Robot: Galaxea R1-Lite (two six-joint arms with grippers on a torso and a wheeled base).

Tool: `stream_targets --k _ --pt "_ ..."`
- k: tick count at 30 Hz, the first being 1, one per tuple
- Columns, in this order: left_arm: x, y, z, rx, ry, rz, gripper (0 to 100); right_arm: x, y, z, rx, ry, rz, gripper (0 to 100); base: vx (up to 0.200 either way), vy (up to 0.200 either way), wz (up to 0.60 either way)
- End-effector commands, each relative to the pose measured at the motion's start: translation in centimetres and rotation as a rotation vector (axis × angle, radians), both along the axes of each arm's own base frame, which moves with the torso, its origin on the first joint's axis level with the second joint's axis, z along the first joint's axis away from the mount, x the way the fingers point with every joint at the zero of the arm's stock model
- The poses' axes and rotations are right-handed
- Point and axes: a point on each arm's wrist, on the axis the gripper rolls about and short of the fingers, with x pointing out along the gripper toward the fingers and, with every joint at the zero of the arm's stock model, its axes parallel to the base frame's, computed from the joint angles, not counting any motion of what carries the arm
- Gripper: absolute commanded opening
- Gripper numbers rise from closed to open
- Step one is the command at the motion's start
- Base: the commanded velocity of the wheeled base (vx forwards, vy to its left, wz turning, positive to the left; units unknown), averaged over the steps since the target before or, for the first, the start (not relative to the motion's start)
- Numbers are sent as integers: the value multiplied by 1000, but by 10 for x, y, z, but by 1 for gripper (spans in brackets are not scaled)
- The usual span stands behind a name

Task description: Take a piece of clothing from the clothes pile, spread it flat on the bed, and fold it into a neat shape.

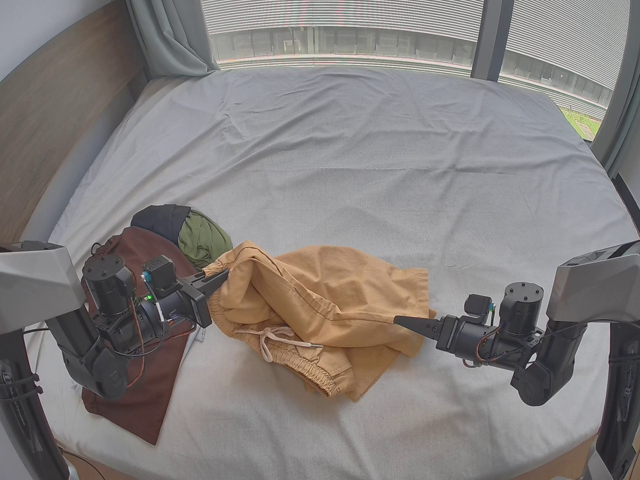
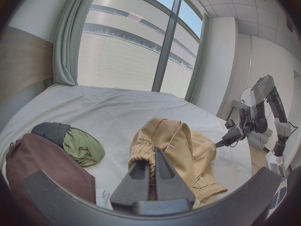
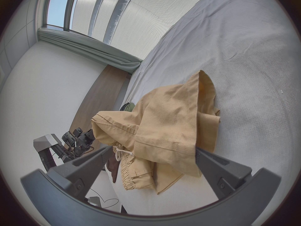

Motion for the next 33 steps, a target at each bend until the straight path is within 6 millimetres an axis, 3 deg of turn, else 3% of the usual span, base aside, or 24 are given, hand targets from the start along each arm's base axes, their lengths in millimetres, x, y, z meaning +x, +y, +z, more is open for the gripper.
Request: stream_targets --k 1,27,28,33 --pt "0 0 -1 0 1 0 0 0 3 2 4 -10 10 100 0 0 0" --pt "0 -2 -1 0 3 -5 0 10 23 -2 28 -30 49 100 0 0 0" --pt "0 -2 -1 0 3 -5 0 10 23 -2 28 -30 49 0 0 0 0" --pt "1 -2 -5 4 14 -5 0 12 21 -2 30 -35 43 0 0 0 0"
